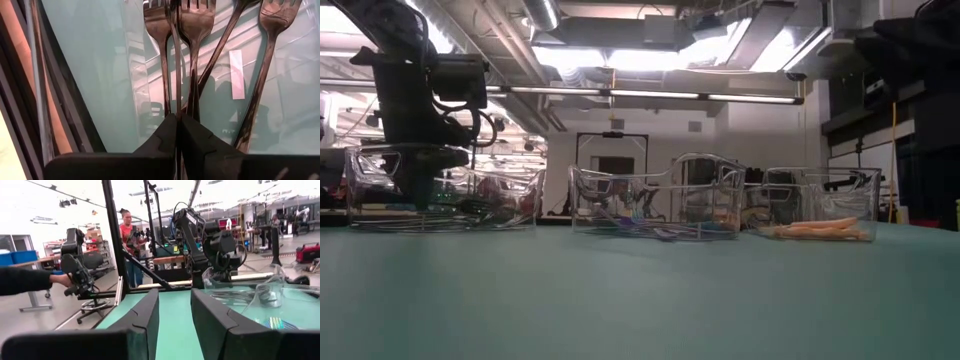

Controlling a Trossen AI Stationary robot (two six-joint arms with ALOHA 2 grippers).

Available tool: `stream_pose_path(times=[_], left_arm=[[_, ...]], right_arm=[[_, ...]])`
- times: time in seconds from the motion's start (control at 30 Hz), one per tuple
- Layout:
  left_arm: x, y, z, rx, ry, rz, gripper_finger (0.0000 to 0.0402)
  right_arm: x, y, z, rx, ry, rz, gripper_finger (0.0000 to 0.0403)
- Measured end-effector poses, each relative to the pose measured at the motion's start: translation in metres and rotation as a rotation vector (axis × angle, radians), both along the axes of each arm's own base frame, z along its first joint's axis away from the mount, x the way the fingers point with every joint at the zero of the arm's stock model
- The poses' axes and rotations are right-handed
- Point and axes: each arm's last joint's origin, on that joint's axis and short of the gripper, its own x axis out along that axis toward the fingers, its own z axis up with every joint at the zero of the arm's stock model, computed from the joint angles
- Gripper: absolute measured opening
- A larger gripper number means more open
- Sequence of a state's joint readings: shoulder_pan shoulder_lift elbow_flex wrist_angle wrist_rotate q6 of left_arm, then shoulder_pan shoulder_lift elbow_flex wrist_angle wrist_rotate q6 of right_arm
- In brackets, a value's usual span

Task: Sort silverware by color (type)
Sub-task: Put the black fork into the left transparent bin

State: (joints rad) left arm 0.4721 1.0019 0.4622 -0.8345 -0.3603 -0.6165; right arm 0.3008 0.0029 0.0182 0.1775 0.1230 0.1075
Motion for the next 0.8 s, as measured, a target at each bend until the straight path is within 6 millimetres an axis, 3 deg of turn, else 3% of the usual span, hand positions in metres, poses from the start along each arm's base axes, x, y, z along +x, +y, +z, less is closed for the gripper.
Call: stream_pose_path(times=[0.63, 0.8], left_arm=[[-0.0003, 0.0000, -0.0001, 0.005, 0.005, 0.001, 0.0010], [-0.0004, 0.0000, -0.0001, 0.004, 0.006, 0.001, 0.0039]], right_arm=[[0.0016, -0.0007, -0.0071, 0.010, 0.049, -0.036, 0.0106], [0.0019, -0.0012, -0.0087, 0.007, 0.065, -0.055, 0.0106]])
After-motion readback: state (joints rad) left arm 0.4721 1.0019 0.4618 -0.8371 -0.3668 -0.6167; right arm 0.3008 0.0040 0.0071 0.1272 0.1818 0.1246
